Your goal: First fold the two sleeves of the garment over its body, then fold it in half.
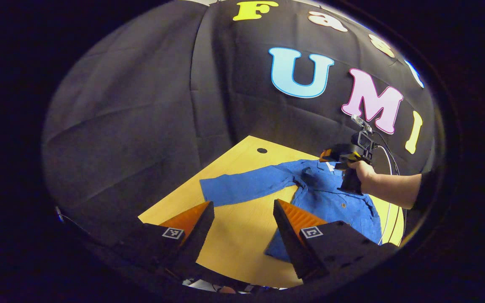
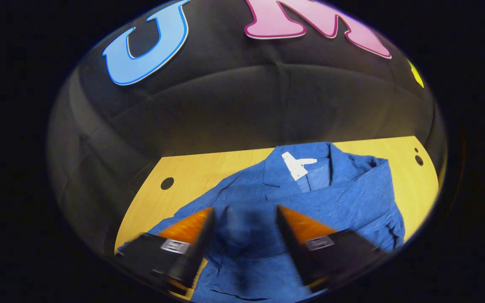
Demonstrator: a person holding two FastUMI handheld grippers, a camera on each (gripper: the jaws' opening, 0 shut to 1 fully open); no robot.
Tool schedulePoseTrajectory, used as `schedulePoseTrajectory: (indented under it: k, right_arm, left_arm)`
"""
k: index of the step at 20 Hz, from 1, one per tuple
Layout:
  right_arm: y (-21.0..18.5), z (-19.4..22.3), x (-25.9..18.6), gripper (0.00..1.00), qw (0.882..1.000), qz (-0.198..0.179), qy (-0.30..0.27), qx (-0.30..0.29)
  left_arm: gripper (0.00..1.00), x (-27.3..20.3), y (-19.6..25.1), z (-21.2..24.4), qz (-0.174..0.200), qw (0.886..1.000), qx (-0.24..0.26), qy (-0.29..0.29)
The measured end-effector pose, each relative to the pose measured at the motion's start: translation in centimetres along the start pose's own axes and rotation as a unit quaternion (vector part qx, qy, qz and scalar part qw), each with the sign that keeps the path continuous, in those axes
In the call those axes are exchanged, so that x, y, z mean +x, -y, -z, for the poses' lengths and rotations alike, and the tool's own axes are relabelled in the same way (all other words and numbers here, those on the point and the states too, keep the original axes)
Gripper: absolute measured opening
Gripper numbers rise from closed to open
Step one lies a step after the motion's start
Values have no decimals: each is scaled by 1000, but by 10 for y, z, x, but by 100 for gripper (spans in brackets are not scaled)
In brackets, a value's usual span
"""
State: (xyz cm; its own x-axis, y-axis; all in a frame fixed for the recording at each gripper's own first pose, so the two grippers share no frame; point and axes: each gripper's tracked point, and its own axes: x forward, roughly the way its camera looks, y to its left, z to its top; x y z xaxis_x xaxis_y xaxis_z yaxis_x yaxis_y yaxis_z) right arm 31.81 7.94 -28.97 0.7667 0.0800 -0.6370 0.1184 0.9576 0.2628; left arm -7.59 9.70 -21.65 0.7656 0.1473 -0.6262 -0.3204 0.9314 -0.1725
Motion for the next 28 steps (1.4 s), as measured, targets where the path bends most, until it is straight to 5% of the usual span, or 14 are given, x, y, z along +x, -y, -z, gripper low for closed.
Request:
schedulePoseTrajectory:
  k: [1,4,8,12,20,28]
  right_arm:
    - [3,-1,1,99,1000,3,0,-5]
    - [7,-8,-20,97,999,7,16,-39]
    - [22,-33,-59,97,996,13,51,-76]
    - [43,-43,-119,97,992,26,70,-99]
    - [61,-48,-244,97,984,39,130,-111]
    - [85,-31,-357,97,968,83,169,-164]
  left_arm:
    - [83,1,-3,-1,-2,1000,5,1]
    - [83,13,-9,-10,-2,1000,13,8]
    - [83,42,-13,-25,12,999,-40,11]
    - [82,85,-50,-24,-28,999,-11,17]
    - [83,200,-101,30,-63,995,-3,-74]
    - [84,250,-97,58,-70,986,-18,-153]
